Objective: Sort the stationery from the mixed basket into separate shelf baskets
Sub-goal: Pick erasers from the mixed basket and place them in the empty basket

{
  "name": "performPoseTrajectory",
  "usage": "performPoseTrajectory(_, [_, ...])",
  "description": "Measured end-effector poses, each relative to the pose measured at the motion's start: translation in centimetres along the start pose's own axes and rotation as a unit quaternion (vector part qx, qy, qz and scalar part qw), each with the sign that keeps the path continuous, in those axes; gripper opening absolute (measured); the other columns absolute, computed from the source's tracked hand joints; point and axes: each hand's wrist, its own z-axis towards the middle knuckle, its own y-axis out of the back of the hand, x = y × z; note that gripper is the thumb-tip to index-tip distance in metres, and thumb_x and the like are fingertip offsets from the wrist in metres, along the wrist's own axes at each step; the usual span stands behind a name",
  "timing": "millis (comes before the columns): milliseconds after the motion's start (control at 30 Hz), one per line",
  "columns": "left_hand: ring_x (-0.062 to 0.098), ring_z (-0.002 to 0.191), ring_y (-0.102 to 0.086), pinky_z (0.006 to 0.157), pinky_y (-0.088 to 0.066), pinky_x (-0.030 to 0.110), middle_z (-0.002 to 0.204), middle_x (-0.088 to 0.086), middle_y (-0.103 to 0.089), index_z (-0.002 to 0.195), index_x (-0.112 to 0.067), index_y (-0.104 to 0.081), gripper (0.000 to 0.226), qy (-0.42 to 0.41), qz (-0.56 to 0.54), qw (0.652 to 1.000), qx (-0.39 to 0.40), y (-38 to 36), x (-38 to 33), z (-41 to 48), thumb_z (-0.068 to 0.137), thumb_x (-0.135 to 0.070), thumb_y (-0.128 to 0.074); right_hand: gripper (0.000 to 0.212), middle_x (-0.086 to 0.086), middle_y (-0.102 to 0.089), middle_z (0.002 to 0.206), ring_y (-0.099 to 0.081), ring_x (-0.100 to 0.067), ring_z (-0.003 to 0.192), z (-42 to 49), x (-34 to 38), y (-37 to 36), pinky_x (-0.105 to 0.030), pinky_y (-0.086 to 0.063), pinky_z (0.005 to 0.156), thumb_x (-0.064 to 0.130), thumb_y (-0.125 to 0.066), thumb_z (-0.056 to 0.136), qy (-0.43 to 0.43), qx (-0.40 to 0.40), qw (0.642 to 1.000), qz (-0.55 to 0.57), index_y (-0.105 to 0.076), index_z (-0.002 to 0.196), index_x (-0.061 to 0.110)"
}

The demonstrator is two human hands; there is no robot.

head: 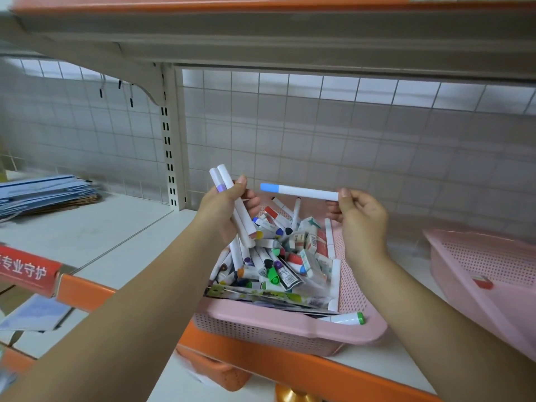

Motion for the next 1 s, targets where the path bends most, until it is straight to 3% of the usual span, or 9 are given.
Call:
performPoseTrajectory(200, [0.023,0.082,-0.07,0.073,-0.057,0.04,0.082,0.007,-0.073,0.096,-0.004,-0.057,0.018,0.007,0.007,0.999,0.044,-0.4,0.3,-0.2,0.095,-0.02,-0.05,0.023,0.005,-0.067,0.067,-0.064,-0.002,0.06,-1.2,0.0,-0.7,-0.02,-0.055,0.066,0.005,-0.063,0.085,0.047,0.136,0.987,-0.066,-0.065,0.078,0.026])
performPoseTrajectory(367, [0.018,0.063,-0.071,0.052,-0.057,0.031,0.093,0.014,-0.064,0.116,-0.001,-0.051,0.025,0.028,-0.051,0.997,0.046,-0.8,0.1,-0.5,0.098,-0.017,-0.043,0.014,0.005,-0.065,0.069,-0.056,-0.006,0.058,-2.6,0.0,-1.8,-0.015,-0.046,0.058,0.006,-0.068,0.082,0.11,0.249,0.941,-0.2,-0.074,0.091,0.016])
performPoseTrajectory(500, [0.016,0.051,-0.063,0.05,-0.055,0.03,0.071,0.007,-0.055,0.098,-0.006,-0.053,0.01,0.051,-0.072,0.994,-0.063,-0.6,-0.1,-0.2,0.096,-0.016,-0.051,0.021,-0.005,-0.07,0.093,-0.057,-0.013,0.068,-2.1,-0.7,-1.9,-0.025,-0.045,0.066,0.013,-0.055,0.092,0.157,0.243,0.908,-0.304,-0.07,0.106,0.01])
performPoseTrajectory(600, [0.017,0.059,-0.056,0.062,-0.051,0.031,0.06,0.005,-0.056,0.076,-0.006,-0.051,0.024,0.066,-0.09,0.987,-0.115,-0.3,-0.3,-0.3,0.096,-0.02,-0.051,0.04,-0.002,-0.056,0.123,-0.055,-0.02,0.1,-1.3,-1.7,-1.9,-0.03,-0.045,0.082,0.012,-0.046,0.091,0.131,0.265,0.822,-0.486,-0.051,0.13,0.021])
performPoseTrajectory(667, [0.014,0.049,-0.053,0.057,-0.048,0.026,0.06,0.002,-0.052,0.072,-0.009,-0.048,0.029,0.053,-0.1,0.986,-0.119,-0.1,-0.4,-0.3,0.097,-0.023,-0.047,0.043,-0.006,-0.051,0.123,-0.052,-0.026,0.107,-1.1,-2.4,-2.1,-0.032,-0.045,0.081,0.016,-0.046,0.091,0.096,0.307,0.761,-0.564,-0.046,0.134,0.024])
performPoseTrajectory(700, [0.011,0.041,-0.05,0.05,-0.046,0.023,0.057,0.001,-0.049,0.072,-0.011,-0.046,0.03,0.048,-0.097,0.987,-0.116,0.0,-0.5,-0.2,0.098,-0.025,-0.046,0.037,-0.008,-0.055,0.118,-0.054,-0.026,0.103,-0.9,-2.6,-2.2,-0.031,-0.045,0.078,0.018,-0.049,0.092,0.076,0.316,0.757,-0.567,-0.051,0.129,0.021])
performPoseTrajectory(767, [0.009,0.03,-0.042,0.038,-0.037,0.013,0.053,-0.002,-0.043,0.073,-0.014,-0.044,0.029,0.048,-0.079,0.99,-0.107,0.1,-0.4,0.0,0.098,-0.029,-0.045,0.025,-0.009,-0.06,0.101,-0.056,-0.024,0.091,-0.6,-2.8,-2.4,-0.027,-0.041,0.069,0.021,-0.054,0.092,0.048,0.314,0.767,-0.558,-0.061,0.114,0.014])
performPoseTrajectory(867, [0.006,0.029,-0.037,0.036,-0.033,0.009,0.059,-0.003,-0.038,0.077,-0.015,-0.045,0.03,0.054,-0.027,0.994,-0.086,0.2,0.0,0.1,0.095,-0.039,-0.047,0.019,-0.009,-0.058,0.086,-0.051,-0.022,0.077,-0.6,-2.4,-2.4,-0.028,-0.035,0.058,0.018,-0.052,0.092,0.067,0.286,0.792,-0.536,-0.063,0.102,0.005])
performPoseTrajectory(1000, [0.006,0.035,-0.04,0.039,-0.037,0.011,0.057,-0.005,-0.042,0.085,-0.013,-0.05,0.028,0.054,0.03,0.996,-0.063,0.6,0.3,0.2,0.085,-0.037,-0.063,0.012,-0.002,-0.061,0.073,-0.054,-0.02,0.066,-1.1,-1.3,-1.7,-0.031,-0.041,0.061,0.016,-0.049,0.089,0.089,0.173,0.912,-0.36,-0.061,0.088,0.015])
